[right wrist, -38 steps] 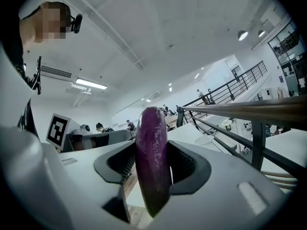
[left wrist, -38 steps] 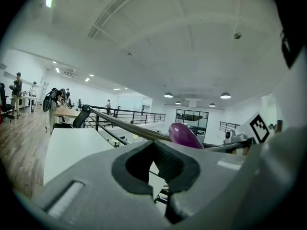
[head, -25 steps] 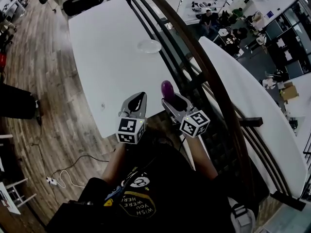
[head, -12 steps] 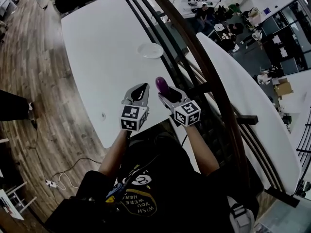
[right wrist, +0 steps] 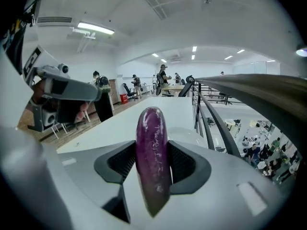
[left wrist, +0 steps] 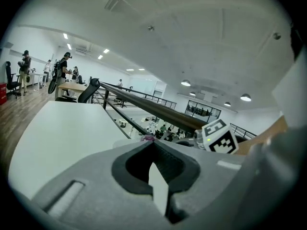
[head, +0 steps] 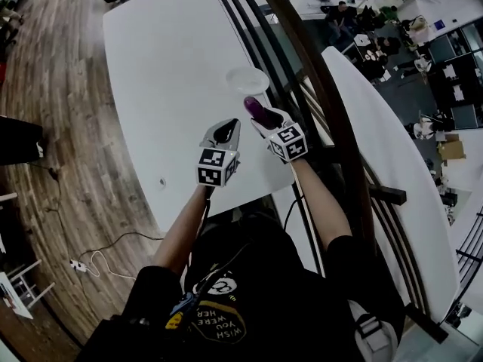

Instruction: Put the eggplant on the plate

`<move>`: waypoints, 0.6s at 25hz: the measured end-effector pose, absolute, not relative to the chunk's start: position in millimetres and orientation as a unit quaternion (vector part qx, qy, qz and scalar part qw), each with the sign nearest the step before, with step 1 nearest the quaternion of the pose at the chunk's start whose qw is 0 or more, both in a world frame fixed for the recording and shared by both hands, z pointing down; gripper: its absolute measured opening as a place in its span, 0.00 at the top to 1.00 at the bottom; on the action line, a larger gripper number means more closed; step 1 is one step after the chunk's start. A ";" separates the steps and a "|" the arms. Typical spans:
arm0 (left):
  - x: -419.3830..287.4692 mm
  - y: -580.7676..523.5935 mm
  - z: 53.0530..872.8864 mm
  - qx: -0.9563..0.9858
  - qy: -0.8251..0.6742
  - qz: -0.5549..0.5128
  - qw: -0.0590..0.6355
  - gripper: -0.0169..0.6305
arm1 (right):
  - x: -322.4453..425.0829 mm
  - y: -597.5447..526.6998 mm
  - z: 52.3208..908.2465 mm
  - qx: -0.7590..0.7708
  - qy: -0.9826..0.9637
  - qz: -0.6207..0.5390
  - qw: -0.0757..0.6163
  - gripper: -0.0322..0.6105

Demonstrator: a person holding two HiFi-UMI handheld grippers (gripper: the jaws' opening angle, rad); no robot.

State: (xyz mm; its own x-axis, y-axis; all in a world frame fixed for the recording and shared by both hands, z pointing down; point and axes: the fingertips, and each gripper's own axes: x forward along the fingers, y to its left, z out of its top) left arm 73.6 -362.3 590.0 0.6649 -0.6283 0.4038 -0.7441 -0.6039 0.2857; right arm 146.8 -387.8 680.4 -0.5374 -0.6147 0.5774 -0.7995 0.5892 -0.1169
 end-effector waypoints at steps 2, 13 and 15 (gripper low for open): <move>69.8 -367.6 598.5 0.879 -0.396 0.142 0.225 0.97 | 150.0 -415.1 705.3 0.400 -0.854 0.187 0.277 0.62; 44.3 -336.0 649.1 0.847 -0.417 0.199 0.263 0.97 | 142.5 -537.6 789.7 0.297 -0.824 0.121 0.467 0.62; 35.4 -328.6 652.6 0.841 -0.422 0.204 0.270 0.97 | 136.4 -544.1 800.9 0.265 -0.816 0.095 0.505 0.62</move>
State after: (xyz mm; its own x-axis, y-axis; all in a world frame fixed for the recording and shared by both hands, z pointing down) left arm 35.4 -328.6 652.6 0.5610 -0.5994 0.5710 -0.8196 -0.4990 0.2814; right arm 136.4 -544.1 800.9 -0.3484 -0.3371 0.8746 -0.5290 0.8410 0.1134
